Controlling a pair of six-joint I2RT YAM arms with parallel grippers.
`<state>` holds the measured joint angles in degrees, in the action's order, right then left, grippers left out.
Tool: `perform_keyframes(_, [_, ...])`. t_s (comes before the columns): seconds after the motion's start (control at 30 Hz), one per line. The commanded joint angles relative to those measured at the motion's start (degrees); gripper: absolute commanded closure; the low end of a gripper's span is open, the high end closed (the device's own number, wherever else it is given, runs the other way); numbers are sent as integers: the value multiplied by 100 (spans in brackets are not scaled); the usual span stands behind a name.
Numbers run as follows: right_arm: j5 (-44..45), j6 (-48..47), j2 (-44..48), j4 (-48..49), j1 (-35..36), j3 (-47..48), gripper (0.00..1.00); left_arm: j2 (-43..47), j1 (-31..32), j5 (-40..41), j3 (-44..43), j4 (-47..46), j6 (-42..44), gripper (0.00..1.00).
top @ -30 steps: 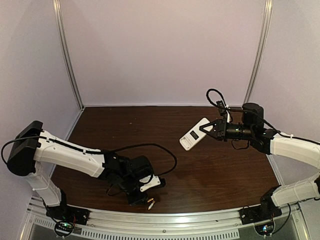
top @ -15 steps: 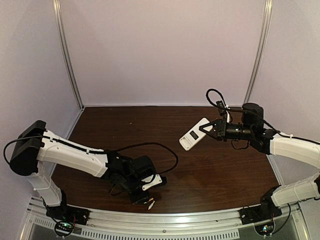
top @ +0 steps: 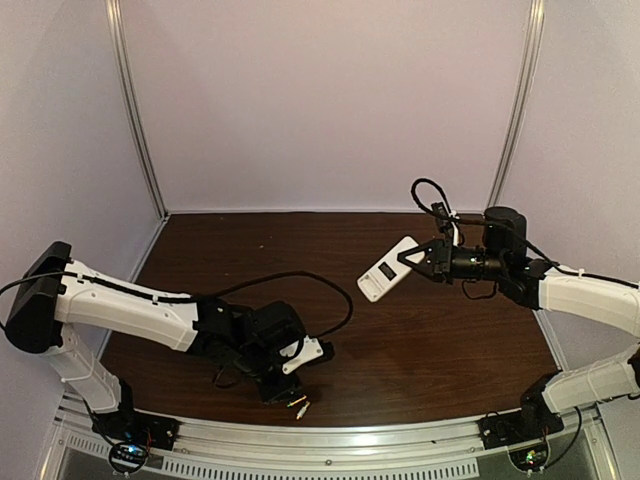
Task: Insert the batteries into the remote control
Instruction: Adjust the battery at the corner of the board, then pick up the battery from the corner of the board.
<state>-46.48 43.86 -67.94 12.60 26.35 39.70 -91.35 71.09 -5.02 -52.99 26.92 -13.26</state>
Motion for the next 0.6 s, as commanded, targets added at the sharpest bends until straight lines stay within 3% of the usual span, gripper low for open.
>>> perform_keyframes(0.0, [-63,44,-35,253,-24,-77,100,32,27,-264,43,-161,126,65])
perform_keyframes(0.57, [-89,36,-86,250,-24,-68,100,-471,155,58,-60,47,258,68])
